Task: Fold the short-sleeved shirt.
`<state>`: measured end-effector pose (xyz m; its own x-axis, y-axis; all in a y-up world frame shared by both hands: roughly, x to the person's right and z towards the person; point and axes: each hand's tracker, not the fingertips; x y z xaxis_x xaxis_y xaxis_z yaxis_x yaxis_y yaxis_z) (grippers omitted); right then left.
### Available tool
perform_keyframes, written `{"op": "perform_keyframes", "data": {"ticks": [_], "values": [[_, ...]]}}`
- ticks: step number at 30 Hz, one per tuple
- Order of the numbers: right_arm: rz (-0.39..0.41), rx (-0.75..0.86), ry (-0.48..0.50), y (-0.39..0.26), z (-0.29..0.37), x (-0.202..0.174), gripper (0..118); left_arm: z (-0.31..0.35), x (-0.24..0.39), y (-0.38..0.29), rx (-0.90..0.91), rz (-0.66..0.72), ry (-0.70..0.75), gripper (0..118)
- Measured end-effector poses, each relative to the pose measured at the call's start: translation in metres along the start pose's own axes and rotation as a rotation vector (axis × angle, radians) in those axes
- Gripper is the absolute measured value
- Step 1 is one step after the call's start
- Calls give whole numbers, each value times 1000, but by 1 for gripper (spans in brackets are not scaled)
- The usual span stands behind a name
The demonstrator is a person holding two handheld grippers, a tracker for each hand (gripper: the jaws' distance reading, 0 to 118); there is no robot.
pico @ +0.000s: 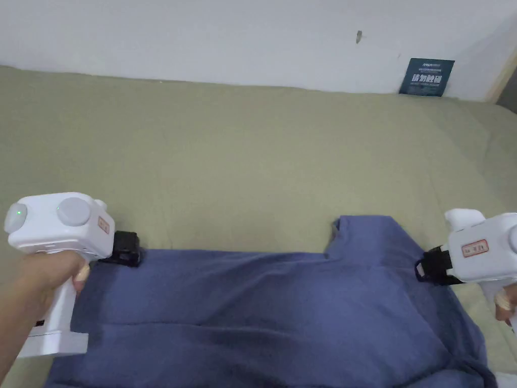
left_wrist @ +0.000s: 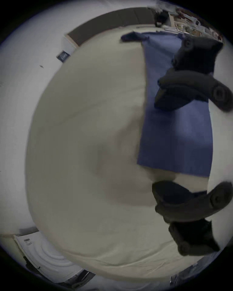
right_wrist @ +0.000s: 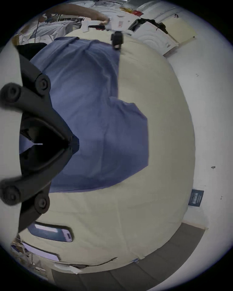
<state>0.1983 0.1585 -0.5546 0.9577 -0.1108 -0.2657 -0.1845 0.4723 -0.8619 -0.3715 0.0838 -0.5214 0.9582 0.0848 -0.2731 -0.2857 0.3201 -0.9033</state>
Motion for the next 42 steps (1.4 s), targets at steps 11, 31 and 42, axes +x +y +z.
{"op": "perform_keyframes", "data": {"ticks": [11,31,42], "values": [[-100,-154,-146,55,-83,36,105,27,-8,-7,73,-71,-60,4],[74,48,-80,-14,103,3,3,175,-21,-90,224,-124,-179,4],[-65,-78,26,-188,124,31,3,159,-65,-249,99,-39,-226,4]]}}
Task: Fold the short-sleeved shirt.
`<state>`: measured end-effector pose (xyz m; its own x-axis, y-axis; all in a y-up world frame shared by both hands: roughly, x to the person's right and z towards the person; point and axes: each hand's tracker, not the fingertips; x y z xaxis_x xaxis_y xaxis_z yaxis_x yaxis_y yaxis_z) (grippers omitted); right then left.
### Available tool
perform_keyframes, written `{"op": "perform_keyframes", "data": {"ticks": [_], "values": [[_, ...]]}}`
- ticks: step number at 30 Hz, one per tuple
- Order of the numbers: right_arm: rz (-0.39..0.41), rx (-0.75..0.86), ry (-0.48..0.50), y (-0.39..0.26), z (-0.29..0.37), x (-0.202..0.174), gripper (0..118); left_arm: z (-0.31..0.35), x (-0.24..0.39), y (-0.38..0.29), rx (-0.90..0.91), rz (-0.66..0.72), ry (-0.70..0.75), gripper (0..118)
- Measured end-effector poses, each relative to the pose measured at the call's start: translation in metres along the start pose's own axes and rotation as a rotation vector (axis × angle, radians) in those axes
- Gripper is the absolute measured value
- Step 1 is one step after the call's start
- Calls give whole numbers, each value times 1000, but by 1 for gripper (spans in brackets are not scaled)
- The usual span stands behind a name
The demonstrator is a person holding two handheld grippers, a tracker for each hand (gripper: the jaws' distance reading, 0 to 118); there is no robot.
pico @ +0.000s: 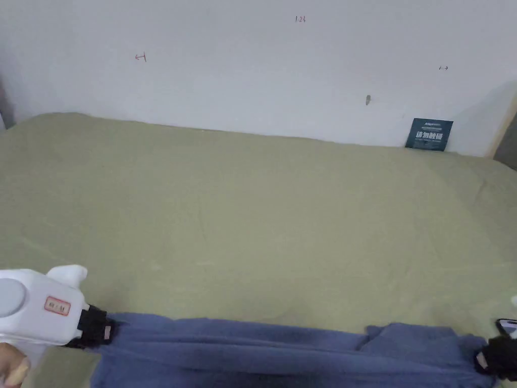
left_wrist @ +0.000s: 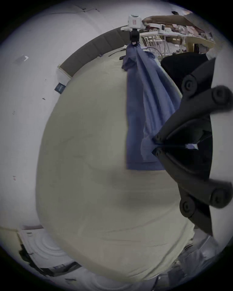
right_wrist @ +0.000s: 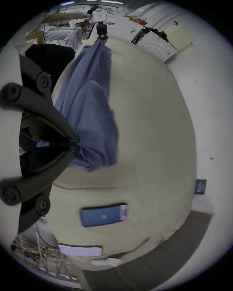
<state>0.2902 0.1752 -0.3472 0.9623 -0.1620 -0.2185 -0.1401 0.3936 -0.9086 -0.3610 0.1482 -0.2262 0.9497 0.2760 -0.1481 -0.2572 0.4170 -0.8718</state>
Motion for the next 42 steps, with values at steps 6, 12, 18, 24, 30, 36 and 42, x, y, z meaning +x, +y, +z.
{"op": "perform_keyframes", "data": {"ticks": [6,12,18,24,30,36,42], "values": [[-69,-91,-34,-41,-49,20,3,-38,-14,-30,-91,84,10,4],[-45,-79,-61,-33,-56,23,22,-32,-11,-31,-98,125,-28,28],[30,7,-170,-18,2,4,99,27,9,-17,-39,24,40,109],[-21,57,-29,-12,24,-42,27,49,34,-9,89,-71,66,40],[46,66,-57,-17,-4,-70,0,23,33,-16,74,-54,51,0],[31,40,-45,-19,-16,-74,0,8,16,-14,45,-70,-30,0],[52,39,-35,-21,-13,-74,0,2,-65,-1,94,-2,-371,0]]}}
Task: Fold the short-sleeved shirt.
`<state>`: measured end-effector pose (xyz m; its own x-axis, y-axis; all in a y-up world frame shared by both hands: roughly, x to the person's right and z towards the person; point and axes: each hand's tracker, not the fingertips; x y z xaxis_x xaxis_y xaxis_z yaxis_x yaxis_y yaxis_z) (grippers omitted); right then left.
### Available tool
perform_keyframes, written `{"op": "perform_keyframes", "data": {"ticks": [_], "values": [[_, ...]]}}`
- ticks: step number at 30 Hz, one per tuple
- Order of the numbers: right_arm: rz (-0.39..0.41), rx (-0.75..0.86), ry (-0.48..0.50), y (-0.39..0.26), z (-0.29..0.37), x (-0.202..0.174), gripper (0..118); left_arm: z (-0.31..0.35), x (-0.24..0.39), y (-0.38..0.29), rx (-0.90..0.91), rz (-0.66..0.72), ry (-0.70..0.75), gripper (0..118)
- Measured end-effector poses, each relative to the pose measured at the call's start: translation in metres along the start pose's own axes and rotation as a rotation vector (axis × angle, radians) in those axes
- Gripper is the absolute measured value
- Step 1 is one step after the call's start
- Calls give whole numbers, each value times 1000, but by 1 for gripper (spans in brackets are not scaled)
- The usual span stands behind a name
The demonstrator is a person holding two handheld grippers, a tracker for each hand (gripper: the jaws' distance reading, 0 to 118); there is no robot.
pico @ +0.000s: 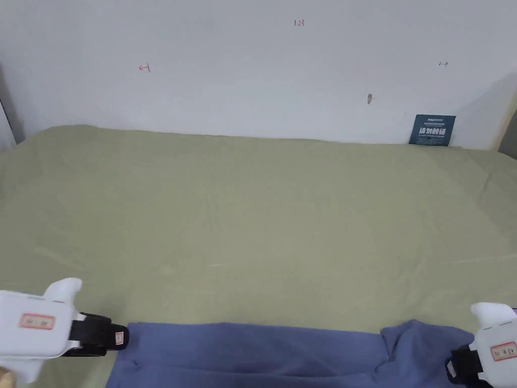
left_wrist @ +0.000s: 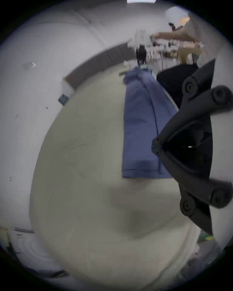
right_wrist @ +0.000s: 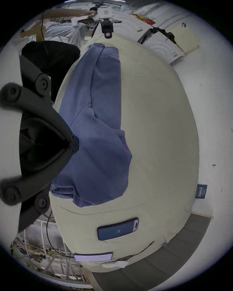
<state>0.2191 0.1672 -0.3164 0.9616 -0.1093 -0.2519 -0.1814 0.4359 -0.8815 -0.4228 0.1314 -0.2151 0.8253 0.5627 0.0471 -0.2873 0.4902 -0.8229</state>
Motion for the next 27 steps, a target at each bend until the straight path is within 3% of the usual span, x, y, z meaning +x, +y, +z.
{"op": "perform_keyframes", "data": {"ticks": [2,4,10,11,12,13,14,18,21,23,24,25,26,27], "values": [[20,9,-5,-2,1,1,0,4,-25,-4,27,38,-127,0],[33,9,-1,-2,3,-1,0,-2,-35,-11,-10,184,-118,0],[40,5,-12,3,5,-1,0,-15,-44,-24,-31,229,-118,0],[35,5,-12,3,6,-2,0,-17,-43,-26,-29,226,-119,9],[30,4,-7,4,6,-1,0,-15,-46,-26,-26,229,-120,37],[32,2,-4,5,5,-1,0,-16,-47,-28,-20,247,-134,83],[32,1,-6,5,5,-2,0,-20,-48,-31,-23,256,-152,118],[48,-5,4,5,3,-7,0,-37,-39,-53,-47,304,-201,115],[51,-15,29,4,-1,-12,0,-49,-47,-44,4,233,-261,114],[55,-26,32,4,-7,-16,0,-60,-45,-41,-36,260,-296,110],[61,-32,37,4,-9,-17,0,-61,-38,-47,-31,275,-315,98],[67,-37,38,3,-11,-18,0,-67,-30,-48,-33,258,-258,65],[66,-38,38,3,-13,-20,0,-73,-25,-50,-36,209,-157,6],[67,-41,44,2,-13,-21,0,-76,-26,-49,-36,200,-86,6]]}}
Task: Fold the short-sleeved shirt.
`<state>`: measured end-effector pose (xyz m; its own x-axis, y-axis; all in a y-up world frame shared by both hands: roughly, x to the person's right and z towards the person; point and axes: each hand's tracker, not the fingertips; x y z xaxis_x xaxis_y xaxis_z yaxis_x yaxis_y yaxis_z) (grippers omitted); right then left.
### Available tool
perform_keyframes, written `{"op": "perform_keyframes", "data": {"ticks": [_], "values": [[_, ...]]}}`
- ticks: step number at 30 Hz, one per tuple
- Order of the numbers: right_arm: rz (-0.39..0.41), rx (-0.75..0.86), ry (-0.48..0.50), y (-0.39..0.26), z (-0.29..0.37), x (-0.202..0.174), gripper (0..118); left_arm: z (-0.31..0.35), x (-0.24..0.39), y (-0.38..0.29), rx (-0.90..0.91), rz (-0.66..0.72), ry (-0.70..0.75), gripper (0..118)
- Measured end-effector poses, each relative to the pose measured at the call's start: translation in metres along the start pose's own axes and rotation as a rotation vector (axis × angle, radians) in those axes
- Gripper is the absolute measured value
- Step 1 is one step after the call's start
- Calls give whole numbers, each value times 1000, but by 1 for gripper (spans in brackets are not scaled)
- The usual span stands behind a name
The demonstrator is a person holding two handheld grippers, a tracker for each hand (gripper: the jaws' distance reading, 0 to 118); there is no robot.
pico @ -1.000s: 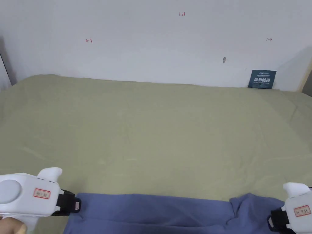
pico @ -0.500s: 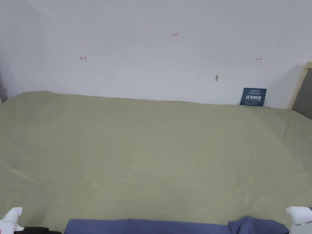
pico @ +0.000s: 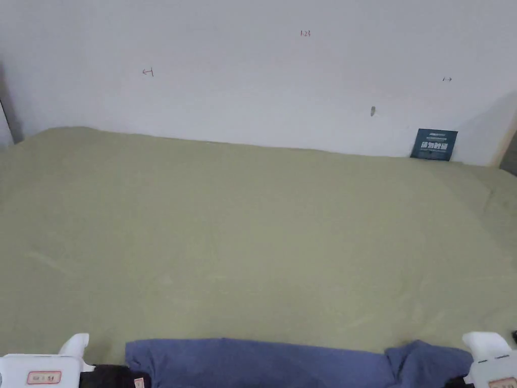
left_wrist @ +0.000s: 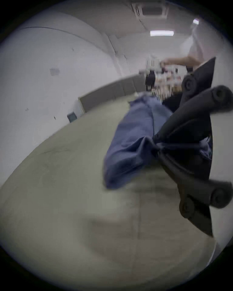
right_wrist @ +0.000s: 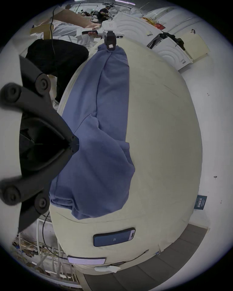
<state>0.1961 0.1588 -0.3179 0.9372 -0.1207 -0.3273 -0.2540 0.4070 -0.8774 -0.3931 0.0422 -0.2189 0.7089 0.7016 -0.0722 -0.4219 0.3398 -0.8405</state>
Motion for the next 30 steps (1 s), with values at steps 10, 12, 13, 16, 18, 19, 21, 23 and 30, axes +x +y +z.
{"op": "perform_keyframes", "data": {"ticks": [10,12,13,16,18,19,21,23,30], "values": [[11,23,16,6,5,1,0,30,119,21,73,-187,-195,6],[-6,30,27,8,5,2,0,12,153,21,28,-256,-179,5],[-12,36,34,8,5,2,0,-2,166,21,-5,-294,-184,6],[-27,45,41,7,5,4,0,-49,196,15,-93,-335,-173,5],[-33,49,49,5,5,7,0,-82,196,14,-145,-329,-160,5],[-37,49,49,4,5,9,0,-98,198,11,-135,-313,-174,5],[-39,46,42,1,4,11,0,-126,201,3,-174,-276,-170,6],[-38,39,35,-1,1,13,0,-146,199,-2,-177,-229,-205,6],[-88,24,34,-5,-6,23,0,-170,200,-23,-207,-185,-244,78]]}}
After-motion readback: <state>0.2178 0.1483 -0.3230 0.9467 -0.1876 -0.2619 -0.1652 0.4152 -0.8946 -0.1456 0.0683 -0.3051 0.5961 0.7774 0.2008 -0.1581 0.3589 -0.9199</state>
